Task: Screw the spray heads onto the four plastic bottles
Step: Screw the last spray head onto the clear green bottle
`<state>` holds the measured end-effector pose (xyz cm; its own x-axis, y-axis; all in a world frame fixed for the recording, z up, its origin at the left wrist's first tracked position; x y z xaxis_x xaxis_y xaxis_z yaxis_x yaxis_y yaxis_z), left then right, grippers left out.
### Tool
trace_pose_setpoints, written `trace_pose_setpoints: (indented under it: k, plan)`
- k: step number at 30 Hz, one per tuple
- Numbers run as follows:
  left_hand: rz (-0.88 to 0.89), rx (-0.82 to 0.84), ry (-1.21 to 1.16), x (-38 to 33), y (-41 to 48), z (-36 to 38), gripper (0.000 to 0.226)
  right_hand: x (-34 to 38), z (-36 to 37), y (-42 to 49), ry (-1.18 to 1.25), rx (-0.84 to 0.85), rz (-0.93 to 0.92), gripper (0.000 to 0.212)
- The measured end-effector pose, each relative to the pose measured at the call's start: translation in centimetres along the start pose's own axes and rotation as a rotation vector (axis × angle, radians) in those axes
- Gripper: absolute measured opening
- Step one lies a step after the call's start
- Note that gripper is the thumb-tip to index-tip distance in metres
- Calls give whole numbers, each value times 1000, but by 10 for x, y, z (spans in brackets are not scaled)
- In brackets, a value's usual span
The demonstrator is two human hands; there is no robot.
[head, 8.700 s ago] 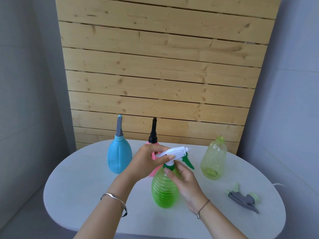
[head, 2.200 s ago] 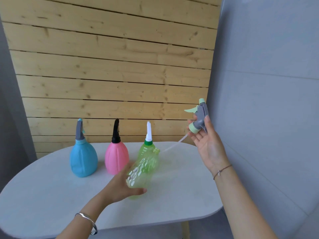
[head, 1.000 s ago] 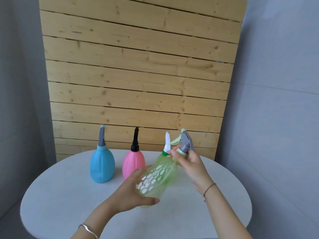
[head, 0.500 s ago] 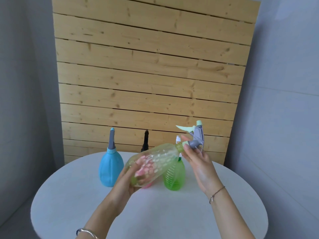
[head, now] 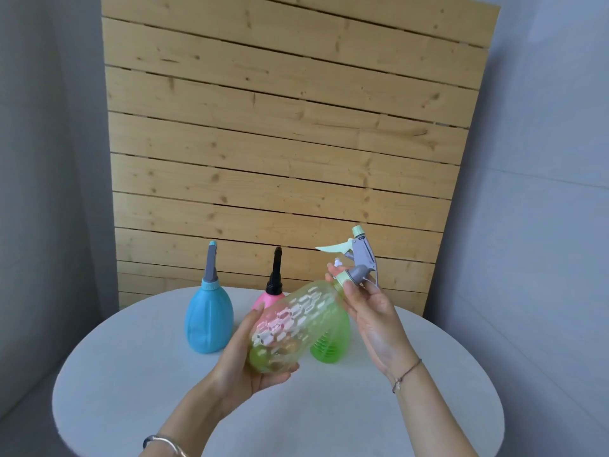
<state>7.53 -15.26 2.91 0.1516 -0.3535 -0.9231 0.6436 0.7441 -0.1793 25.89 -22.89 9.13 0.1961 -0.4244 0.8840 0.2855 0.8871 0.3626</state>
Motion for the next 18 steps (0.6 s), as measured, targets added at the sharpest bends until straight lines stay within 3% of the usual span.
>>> trace_pose_setpoints:
  k: [6, 9, 11, 13, 15, 18]
  plan:
    - [13, 50, 268, -2, -4, 3, 71, -3, -4, 1, 9, -114, -38, 55]
    - [149, 122, 349, -1, -3, 1, 63, -6, -9, 2, -11, -175, -37, 53]
    - [221, 144, 363, -3, -3, -3, 70, -8, -10, 1, -25, -191, -34, 48]
    - [187, 170, 260, -6, -2, -5, 69, -10, -9, 0, -23, -191, -25, 41]
    - [81, 126, 190, -9, -2, -6, 69, -13, -9, -1, -26, -190, -16, 50]
    - [17, 84, 304, -6, 0, -8, 81, -14, -9, 0, -36, -206, -5, 57]
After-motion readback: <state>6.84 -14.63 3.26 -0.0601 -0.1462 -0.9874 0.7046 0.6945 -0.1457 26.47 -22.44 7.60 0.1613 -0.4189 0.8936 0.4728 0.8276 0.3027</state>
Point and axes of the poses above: each hand's wrist, its own y-axis towards the middle knuckle, its own z-axis out of the palm, x = y × z, the point moved 1 cm from there along y, towards the middle knuckle, and after that the axes turned 7 degrees about y, right-handed, at the moved point
